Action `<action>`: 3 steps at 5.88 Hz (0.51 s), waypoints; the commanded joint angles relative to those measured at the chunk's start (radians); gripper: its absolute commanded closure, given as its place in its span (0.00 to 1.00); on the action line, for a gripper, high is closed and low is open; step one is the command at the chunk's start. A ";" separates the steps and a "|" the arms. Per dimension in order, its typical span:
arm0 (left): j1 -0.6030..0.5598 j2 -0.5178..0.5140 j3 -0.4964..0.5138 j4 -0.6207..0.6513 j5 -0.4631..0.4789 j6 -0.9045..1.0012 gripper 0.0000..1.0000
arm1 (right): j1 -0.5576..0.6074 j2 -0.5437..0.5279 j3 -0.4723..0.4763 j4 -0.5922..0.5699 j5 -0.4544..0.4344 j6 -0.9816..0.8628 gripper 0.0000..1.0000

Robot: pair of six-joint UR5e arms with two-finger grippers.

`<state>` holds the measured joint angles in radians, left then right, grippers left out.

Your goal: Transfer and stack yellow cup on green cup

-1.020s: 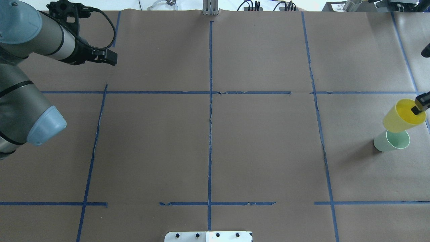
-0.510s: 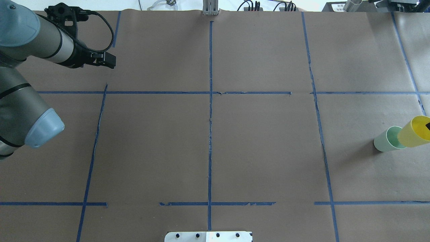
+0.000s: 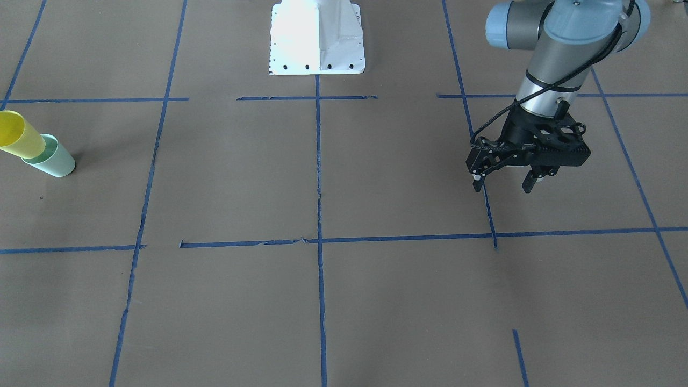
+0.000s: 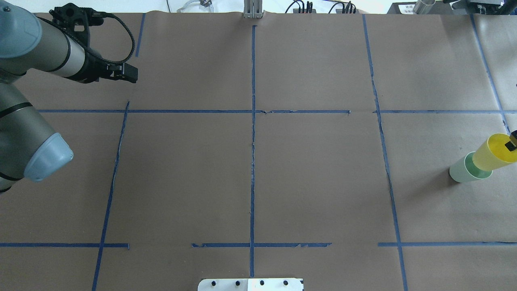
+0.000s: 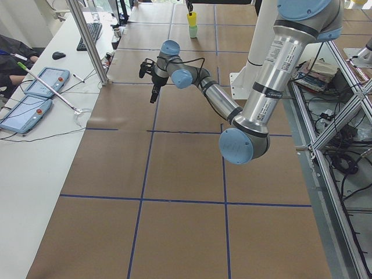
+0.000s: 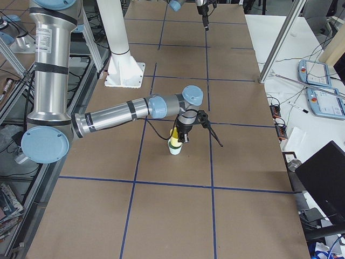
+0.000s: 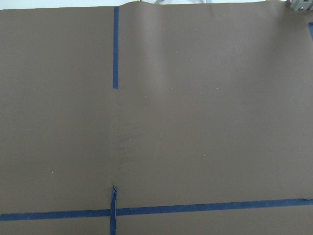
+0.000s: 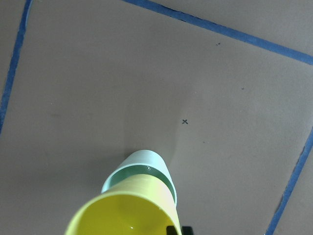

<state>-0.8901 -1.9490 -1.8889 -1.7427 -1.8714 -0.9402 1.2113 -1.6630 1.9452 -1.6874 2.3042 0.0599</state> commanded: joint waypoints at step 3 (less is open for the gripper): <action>0.002 0.004 -0.007 0.000 0.000 0.000 0.00 | -0.018 0.008 -0.023 0.003 0.001 0.000 0.97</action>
<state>-0.8886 -1.9452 -1.8962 -1.7426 -1.8714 -0.9403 1.2002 -1.6554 1.9229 -1.6855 2.3044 0.0599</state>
